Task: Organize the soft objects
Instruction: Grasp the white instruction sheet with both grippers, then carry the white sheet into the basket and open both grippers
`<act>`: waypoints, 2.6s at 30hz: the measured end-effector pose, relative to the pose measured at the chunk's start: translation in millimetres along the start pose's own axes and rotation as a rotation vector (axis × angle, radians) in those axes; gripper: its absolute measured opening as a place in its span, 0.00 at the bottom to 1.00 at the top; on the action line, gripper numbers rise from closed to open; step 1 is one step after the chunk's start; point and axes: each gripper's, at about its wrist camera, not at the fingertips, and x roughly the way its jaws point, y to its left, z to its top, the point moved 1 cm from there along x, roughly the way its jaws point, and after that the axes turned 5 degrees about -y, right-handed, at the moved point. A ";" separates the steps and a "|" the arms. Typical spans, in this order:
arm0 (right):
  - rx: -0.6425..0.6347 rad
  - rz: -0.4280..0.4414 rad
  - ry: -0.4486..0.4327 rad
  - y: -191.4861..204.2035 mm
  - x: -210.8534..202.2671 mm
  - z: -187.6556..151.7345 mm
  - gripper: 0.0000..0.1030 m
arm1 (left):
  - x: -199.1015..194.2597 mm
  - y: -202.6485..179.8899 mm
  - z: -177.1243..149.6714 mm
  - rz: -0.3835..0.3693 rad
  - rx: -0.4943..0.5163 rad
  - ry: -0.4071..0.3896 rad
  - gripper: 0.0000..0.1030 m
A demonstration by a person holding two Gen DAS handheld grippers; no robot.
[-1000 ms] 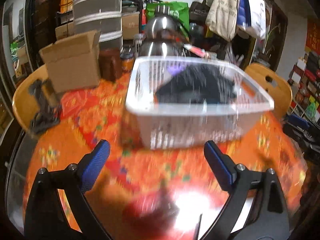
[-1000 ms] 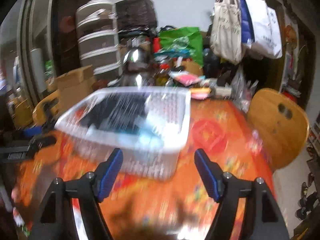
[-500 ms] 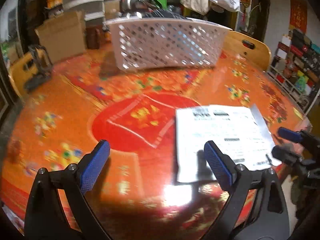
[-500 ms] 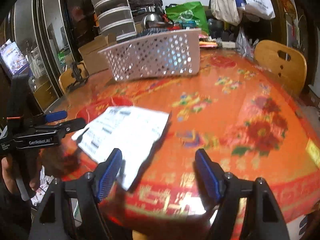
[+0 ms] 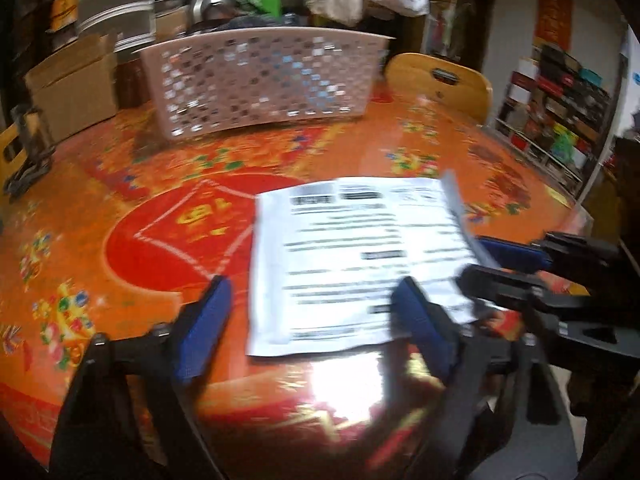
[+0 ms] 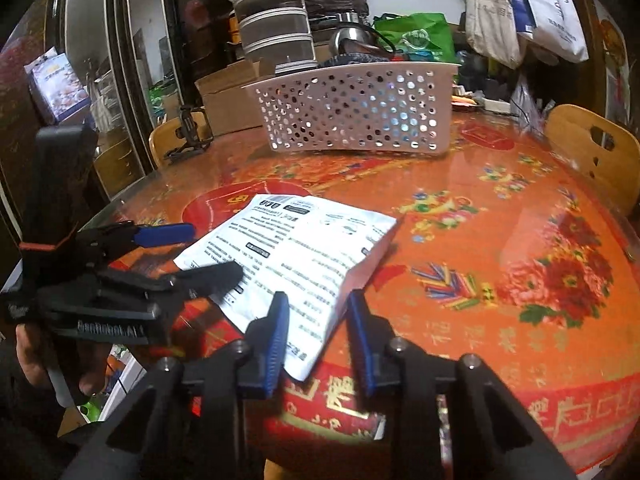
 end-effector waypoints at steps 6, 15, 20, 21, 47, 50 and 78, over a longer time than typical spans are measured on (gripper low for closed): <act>-0.019 0.008 0.000 1.3 2.3 0.5 0.21 | -0.8 -15.3 2.8 -0.051 0.026 -0.006 0.45; -0.024 0.002 0.000 -0.5 4.4 3.2 0.13 | -4.8 -8.3 3.3 -0.109 -0.044 0.000 0.26; -0.035 -0.015 -0.006 -0.9 3.6 5.4 0.07 | -8.5 -4.6 3.5 -0.108 -0.064 -0.008 0.13; -0.032 -0.016 -0.008 -1.8 2.9 6.2 0.05 | -10.1 -3.9 3.8 -0.110 -0.067 -0.010 0.12; -0.143 -0.011 -0.162 16.1 -26.6 83.5 0.03 | -64.9 11.2 60.7 -0.094 -0.079 -0.170 0.11; -0.177 -0.015 -0.192 18.0 -26.8 112.9 0.03 | -71.4 16.7 83.3 -0.086 -0.082 -0.204 0.11; -0.196 -0.124 -0.080 -34.2 149.7 304.9 0.14 | 120.4 124.1 320.3 0.131 -0.156 -0.034 0.77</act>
